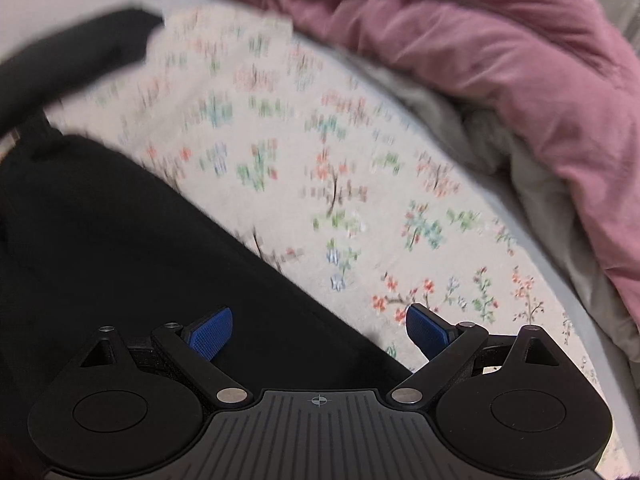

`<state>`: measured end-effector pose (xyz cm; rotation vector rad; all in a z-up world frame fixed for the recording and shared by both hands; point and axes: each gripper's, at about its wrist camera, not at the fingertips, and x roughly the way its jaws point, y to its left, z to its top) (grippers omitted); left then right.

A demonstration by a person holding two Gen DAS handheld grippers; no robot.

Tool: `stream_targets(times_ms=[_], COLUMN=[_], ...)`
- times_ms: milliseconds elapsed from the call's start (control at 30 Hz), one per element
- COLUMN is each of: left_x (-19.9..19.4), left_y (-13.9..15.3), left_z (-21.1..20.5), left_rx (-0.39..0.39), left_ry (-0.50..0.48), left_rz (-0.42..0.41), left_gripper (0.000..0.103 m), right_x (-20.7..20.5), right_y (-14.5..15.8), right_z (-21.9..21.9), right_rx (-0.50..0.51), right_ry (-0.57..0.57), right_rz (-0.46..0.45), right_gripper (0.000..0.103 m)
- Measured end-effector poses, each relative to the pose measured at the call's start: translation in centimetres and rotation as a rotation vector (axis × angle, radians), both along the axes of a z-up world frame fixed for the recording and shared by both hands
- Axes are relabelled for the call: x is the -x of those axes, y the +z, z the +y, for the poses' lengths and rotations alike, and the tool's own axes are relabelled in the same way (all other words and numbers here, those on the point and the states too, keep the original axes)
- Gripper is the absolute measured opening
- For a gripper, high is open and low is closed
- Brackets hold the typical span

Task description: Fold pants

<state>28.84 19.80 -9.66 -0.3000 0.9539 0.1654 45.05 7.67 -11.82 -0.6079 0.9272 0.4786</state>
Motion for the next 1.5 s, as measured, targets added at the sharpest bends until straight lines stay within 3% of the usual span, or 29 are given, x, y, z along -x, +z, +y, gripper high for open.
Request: stream_targets(times_ms=[67, 167, 233, 300, 367, 567, 733, 867, 1000, 1267, 1400, 1500], left_x=[0.0, 0.1, 0.0, 0.0, 0.1, 0.2, 0.6, 1.9, 4.1, 10.9, 13.0, 13.6], left_y=[-0.1, -0.1, -0.1, -0.2, -0.2, -0.3, -0.2, 0.6, 0.7, 0.2, -0.1, -0.4], left_z=[-0.1, -0.4, -0.6, -0.8, -0.9, -1.5, -1.9, -1.5, -0.5, 0.9, 1.3, 1.6], left_rx=[-0.006, -0.016, -0.026, -0.043, -0.053, -0.085, -0.105, -0.045, 0.117, 0.213, 0.206, 0.21], left_ry=[-0.001, -0.002, -0.003, -0.011, -0.016, -0.003, -0.02, -0.031, -0.063, -0.17, -0.203, -0.198], left_rz=[0.002, 0.006, 0.007, 0.009, 0.007, -0.003, 0.002, -0.012, -0.031, -0.168, -0.216, -0.208], left_gripper=[0.103, 0.103, 0.103, 0.103, 0.103, 0.103, 0.103, 0.103, 0.103, 0.103, 0.103, 0.103], right_x=[-0.4, -1.3, -1.5, -0.8, 0.2, 4.3, 9.4, 14.9, 20.4, 31.6, 36.2, 37.8], right_y=[-1.3, -1.4, -1.1, -0.5, 0.0, 3.0, 7.8, 11.1, 12.4, 9.8, 7.4, 4.9], right_z=[0.1, -0.5, -1.0, -0.6, 0.3, 1.4, 0.7, 0.6, 0.8, 1.3, 1.8, 2.4], right_rx=[0.028, -0.02, -0.082, -0.08, -0.02, 0.03, 0.01, 0.013, 0.014, 0.018, -0.017, -0.01], right_ry=[0.015, -0.043, -0.071, -0.057, -0.052, -0.069, -0.08, -0.08, -0.086, -0.088, -0.067, -0.069], right_rz=[0.024, 0.082, 0.151, 0.146, 0.099, -0.046, -0.146, -0.203, -0.247, -0.312, -0.303, -0.256], right_gripper=[0.095, 0.09, 0.07, 0.026, 0.002, 0.001, 0.001, 0.001, 0.001, 0.001, 0.0, 0.0])
